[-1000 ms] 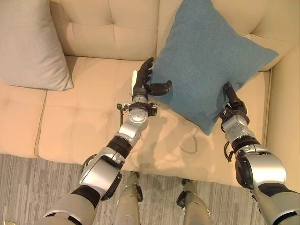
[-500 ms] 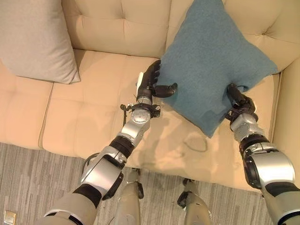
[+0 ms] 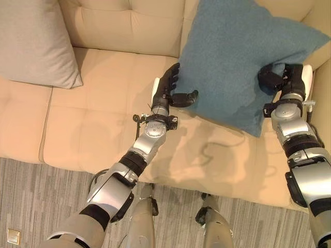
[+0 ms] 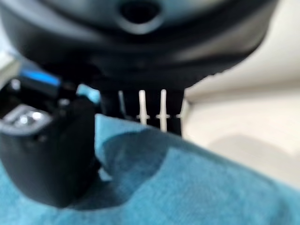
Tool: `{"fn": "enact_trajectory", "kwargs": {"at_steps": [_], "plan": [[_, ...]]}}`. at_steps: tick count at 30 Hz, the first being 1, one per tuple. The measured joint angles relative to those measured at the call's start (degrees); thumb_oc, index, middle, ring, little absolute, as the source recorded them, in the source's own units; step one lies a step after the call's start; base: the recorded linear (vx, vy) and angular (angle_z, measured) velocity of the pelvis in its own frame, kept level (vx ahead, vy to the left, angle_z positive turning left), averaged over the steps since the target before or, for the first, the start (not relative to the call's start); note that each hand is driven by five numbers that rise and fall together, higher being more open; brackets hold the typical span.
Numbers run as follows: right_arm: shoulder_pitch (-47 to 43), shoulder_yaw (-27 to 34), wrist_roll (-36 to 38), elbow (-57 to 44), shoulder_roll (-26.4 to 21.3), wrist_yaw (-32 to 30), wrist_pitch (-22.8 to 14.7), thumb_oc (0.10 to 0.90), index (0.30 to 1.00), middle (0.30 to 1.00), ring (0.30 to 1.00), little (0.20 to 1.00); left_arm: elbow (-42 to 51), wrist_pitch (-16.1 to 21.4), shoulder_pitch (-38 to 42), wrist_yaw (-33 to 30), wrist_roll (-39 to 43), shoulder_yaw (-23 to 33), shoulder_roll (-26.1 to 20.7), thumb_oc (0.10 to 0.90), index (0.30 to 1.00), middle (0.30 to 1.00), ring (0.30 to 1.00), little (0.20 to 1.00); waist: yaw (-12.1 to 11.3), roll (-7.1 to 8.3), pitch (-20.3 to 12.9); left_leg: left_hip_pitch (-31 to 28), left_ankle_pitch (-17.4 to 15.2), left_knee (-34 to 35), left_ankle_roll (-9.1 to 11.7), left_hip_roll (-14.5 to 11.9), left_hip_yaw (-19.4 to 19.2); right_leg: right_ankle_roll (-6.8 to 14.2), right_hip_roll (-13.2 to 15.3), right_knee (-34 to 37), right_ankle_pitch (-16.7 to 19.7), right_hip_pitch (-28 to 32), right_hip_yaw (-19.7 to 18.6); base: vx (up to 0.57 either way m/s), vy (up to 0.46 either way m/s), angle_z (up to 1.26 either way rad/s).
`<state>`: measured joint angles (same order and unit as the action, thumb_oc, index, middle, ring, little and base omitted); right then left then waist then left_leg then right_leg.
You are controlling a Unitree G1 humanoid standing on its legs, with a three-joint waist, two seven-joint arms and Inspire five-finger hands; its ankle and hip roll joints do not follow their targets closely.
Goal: Pick up all the scattered cushions and arrange them neatly on the sofa.
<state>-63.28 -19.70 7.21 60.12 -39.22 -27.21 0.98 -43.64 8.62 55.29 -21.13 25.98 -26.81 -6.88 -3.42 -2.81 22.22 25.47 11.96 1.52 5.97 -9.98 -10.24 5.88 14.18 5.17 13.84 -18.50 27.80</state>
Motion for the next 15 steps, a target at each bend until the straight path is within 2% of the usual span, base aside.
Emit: {"fn": "enact_trajectory", "kwargs": {"at_steps": [6,10,11,12,15], "plan": [[0.0,0.0,-8.0,-5.1,-1.1,-3.2,0.9,0.400,0.300,0.300,0.300,0.300,0.0,0.1,-1.2,0.0,-1.4,0.0,-0.2,0.800,0.900,0.900,0.900,0.900,0.9,0.68,0.4,0.0,0.0,-0.1,0.0,0.0,0.2,0.0,0.0,0.0,0.0,0.1,0.0,0.00,0.000,0.00],[0.1,0.0,-9.9,-4.7,-1.6,-3.4,1.0,0.400,0.300,0.300,0.300,0.300,0.0,0.1,-1.2,-0.7,-1.5,-0.1,0.0,0.800,0.900,0.900,0.900,0.900,0.9,1.12,0.7,0.0,0.0,-0.2,0.0,0.0,0.4,0.0,0.0,0.0,0.0,0.2,0.1,0.02,-0.007,0.00],[0.2,0.0,-9.9,-4.1,-1.6,-3.4,1.0,0.504,0.455,0.455,0.455,0.455,0.0,0.1,-1.2,-1.0,-1.5,-0.1,0.1,0.800,0.900,0.900,0.900,0.900,0.9,1.15,0.7,0.0,0.0,-0.2,0.0,0.0,0.5,0.0,0.0,0.0,0.0,0.3,0.1,-0.02,-0.008,0.03],[0.2,-0.1,-9.6,-2.7,-1.5,-3.4,0.9,0.800,0.900,0.900,0.900,0.900,0.0,0.1,-1.3,-1.1,-1.5,-0.2,0.2,0.800,0.900,0.900,0.900,0.900,0.8,1.15,0.7,0.1,0.0,-0.3,0.0,0.4,0.6,0.0,0.0,0.0,0.0,0.3,0.1,0.06,-0.021,0.04],[-1.1,-0.1,-6.1,3.0,-0.3,-2.8,0.8,0.800,0.900,0.900,0.900,0.900,-0.5,0.2,-1.1,-1.3,-1.4,-0.4,0.5,0.800,0.900,0.900,0.900,0.900,0.8,1.20,0.7,0.0,0.0,-0.5,0.0,0.5,1.1,0.0,-0.1,0.0,0.0,0.7,0.2,-0.02,-0.004,0.06]]}}
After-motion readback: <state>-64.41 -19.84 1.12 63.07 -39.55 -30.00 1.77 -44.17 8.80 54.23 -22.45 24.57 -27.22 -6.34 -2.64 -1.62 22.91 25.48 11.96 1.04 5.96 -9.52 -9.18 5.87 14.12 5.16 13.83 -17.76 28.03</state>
